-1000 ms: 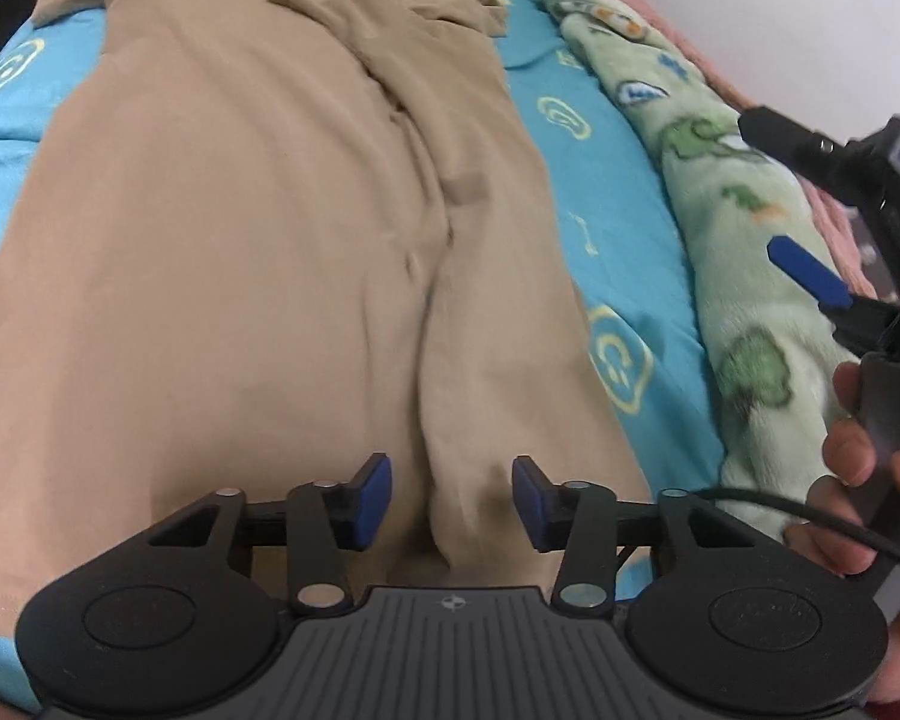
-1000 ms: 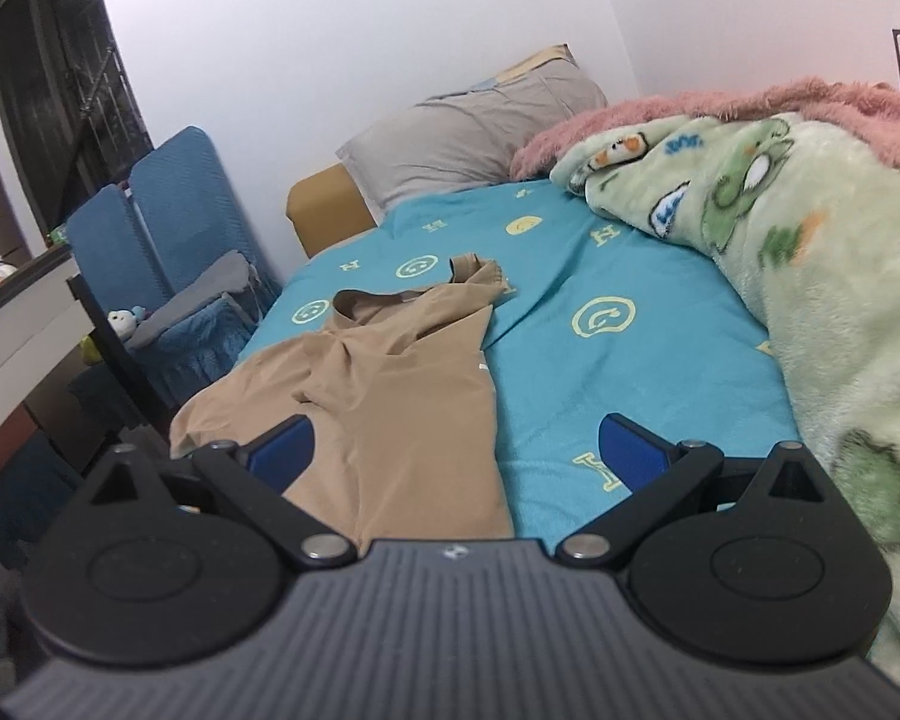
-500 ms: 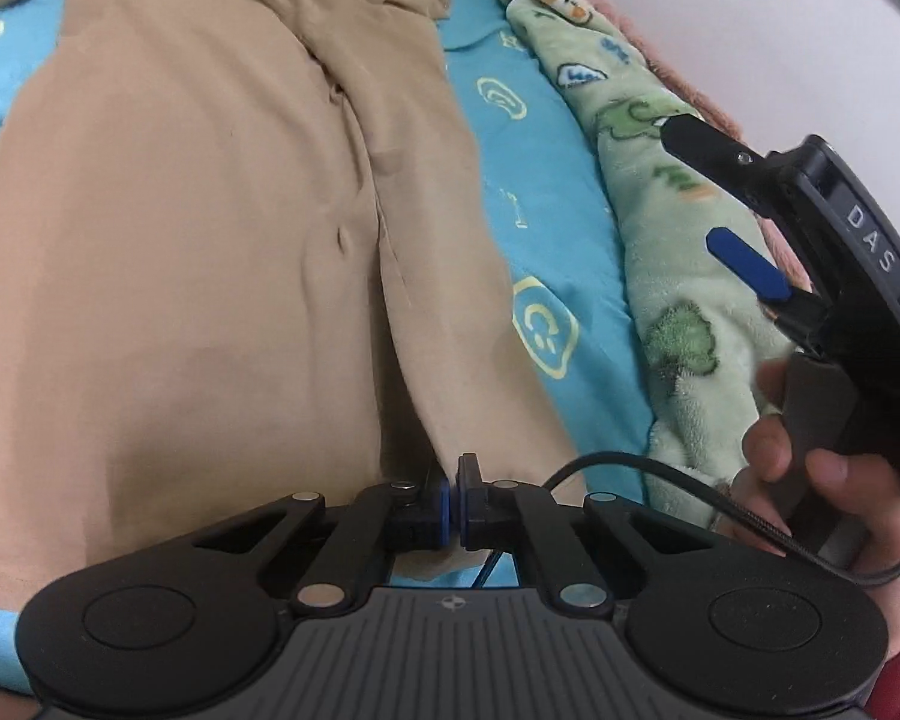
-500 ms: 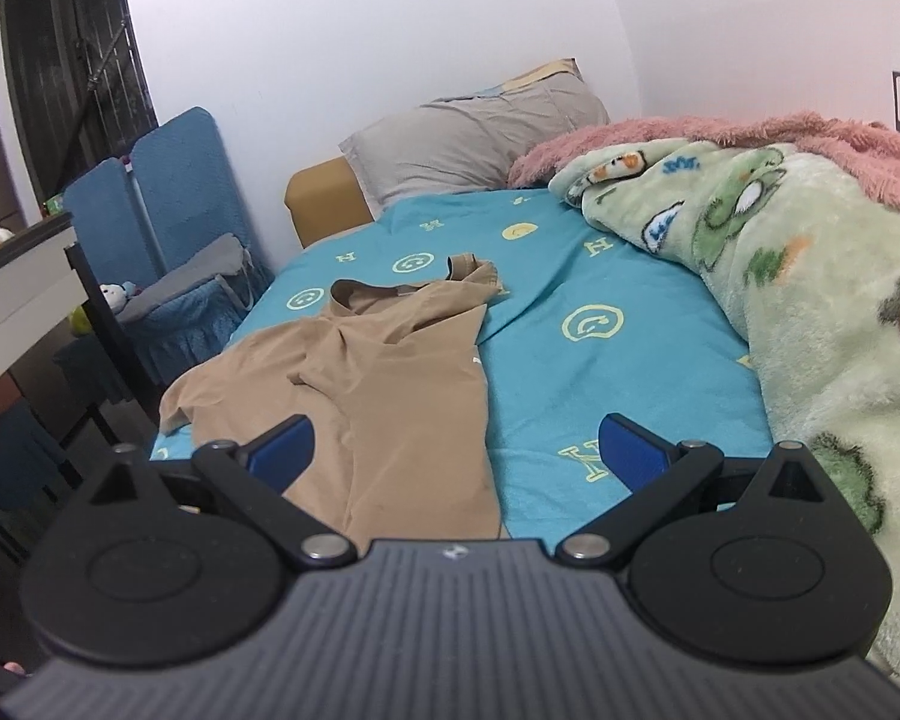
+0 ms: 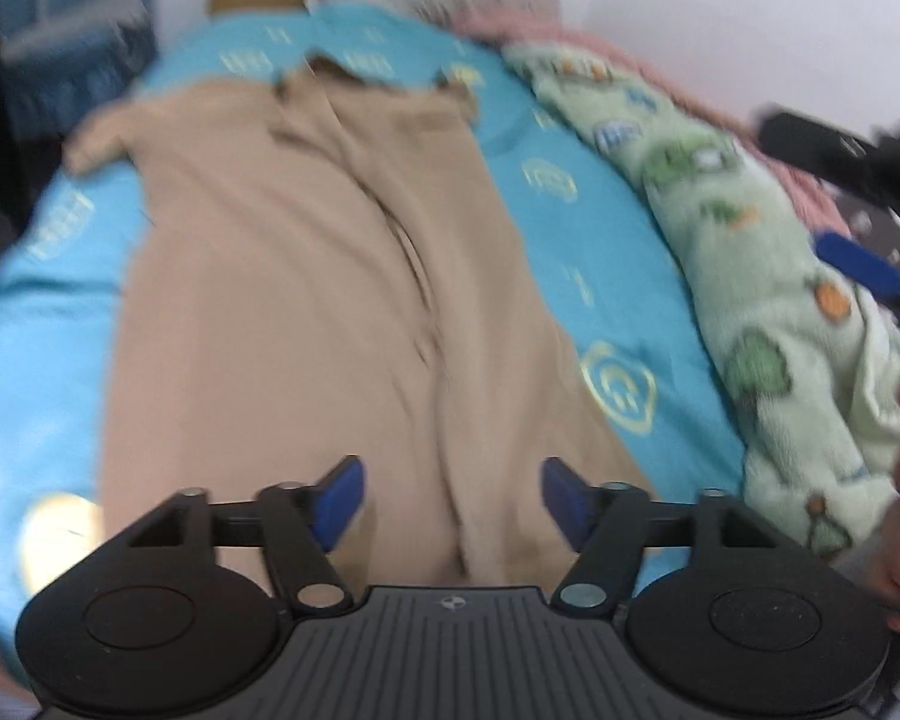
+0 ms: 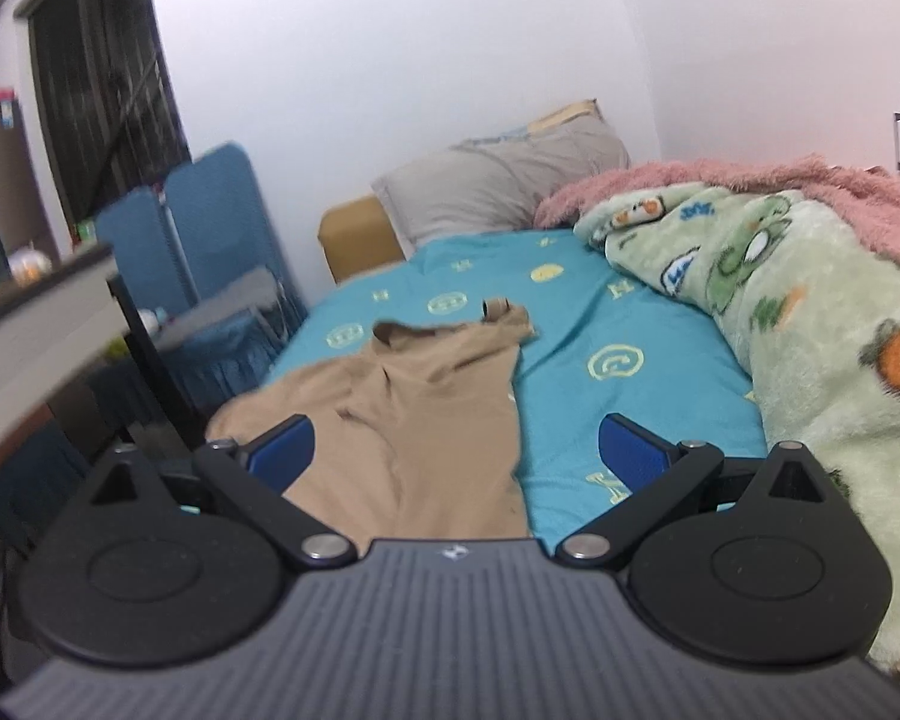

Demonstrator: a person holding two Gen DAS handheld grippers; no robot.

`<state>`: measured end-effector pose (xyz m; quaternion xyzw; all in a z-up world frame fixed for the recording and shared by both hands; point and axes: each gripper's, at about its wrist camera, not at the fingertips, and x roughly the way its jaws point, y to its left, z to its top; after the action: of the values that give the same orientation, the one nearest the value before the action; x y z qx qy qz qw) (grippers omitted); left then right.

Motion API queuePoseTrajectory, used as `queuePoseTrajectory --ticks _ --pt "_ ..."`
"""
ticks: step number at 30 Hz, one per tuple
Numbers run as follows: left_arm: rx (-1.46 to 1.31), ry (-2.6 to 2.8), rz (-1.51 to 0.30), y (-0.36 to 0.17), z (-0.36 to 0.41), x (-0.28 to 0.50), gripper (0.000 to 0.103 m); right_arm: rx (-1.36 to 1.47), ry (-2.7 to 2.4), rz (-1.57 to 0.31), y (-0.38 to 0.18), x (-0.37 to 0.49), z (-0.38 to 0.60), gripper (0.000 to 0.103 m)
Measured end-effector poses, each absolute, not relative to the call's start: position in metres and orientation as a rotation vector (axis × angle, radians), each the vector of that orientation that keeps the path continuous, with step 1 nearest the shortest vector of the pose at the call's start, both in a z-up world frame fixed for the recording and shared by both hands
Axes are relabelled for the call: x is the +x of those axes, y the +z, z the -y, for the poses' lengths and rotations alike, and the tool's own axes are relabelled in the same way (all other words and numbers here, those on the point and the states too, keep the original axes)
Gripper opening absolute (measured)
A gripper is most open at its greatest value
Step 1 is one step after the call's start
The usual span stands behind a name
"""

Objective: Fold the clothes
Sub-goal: 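Fold the held side over the shirt lengthwise and open the left gripper, then grasp the folded shirt's shoulder edge with the right gripper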

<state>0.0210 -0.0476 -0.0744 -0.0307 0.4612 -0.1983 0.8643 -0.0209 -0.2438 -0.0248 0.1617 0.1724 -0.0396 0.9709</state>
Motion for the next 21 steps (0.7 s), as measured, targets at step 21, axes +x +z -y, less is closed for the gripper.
queuePoseTrajectory --ticks 21 --pt "-0.105 -0.204 -0.685 0.125 0.007 0.002 0.097 0.249 0.076 -0.355 0.099 -0.044 0.211 0.103"
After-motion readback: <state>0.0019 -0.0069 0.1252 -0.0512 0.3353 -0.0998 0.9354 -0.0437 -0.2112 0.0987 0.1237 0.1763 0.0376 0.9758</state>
